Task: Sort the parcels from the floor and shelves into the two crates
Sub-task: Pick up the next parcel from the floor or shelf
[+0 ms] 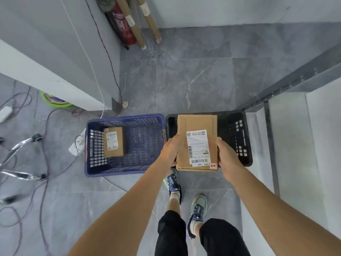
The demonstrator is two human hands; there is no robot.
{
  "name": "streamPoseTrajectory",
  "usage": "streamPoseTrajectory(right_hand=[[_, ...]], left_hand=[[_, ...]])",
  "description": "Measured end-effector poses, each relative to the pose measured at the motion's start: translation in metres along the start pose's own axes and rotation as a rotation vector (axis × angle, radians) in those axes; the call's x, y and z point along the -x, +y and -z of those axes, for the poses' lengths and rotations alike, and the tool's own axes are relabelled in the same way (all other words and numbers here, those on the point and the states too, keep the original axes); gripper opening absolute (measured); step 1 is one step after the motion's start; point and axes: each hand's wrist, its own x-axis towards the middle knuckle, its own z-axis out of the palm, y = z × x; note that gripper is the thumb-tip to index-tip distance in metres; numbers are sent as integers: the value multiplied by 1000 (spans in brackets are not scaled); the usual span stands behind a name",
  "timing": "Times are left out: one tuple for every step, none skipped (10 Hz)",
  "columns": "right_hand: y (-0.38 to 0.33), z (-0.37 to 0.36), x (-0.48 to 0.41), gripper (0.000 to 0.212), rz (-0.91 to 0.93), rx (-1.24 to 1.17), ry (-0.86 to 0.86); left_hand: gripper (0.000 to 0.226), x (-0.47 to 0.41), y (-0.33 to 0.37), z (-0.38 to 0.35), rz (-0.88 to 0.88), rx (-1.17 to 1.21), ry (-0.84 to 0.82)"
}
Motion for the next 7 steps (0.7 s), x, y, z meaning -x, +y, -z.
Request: streamPoseTrajectory(right_hand=[[7,-10,-50,45,-43,14,11],[17,-22,-95,42,-52,67,24],[29,-31,-143,43,-49,109,25],[44,-35,-191,41,-71,124,23],[61,-39,-243,33,-76,120,2],[73,-49,-287,26,-43,130,-57],[82,-60,-325,22,-46,132,-78]], left_hand=[[82,-63,-8,-5,51,-21,48],[71,-101,-17,-13,49,-10,74],[51,-140,-25,-22,64,-22,84],[58,-194,-45,-33,39,-72,125],[74,-240,-52,-41,-20,-308,133],[51,-296,-75,-48,-51,-536,218],[49,-332,-86,-56,-71,-604,292]])
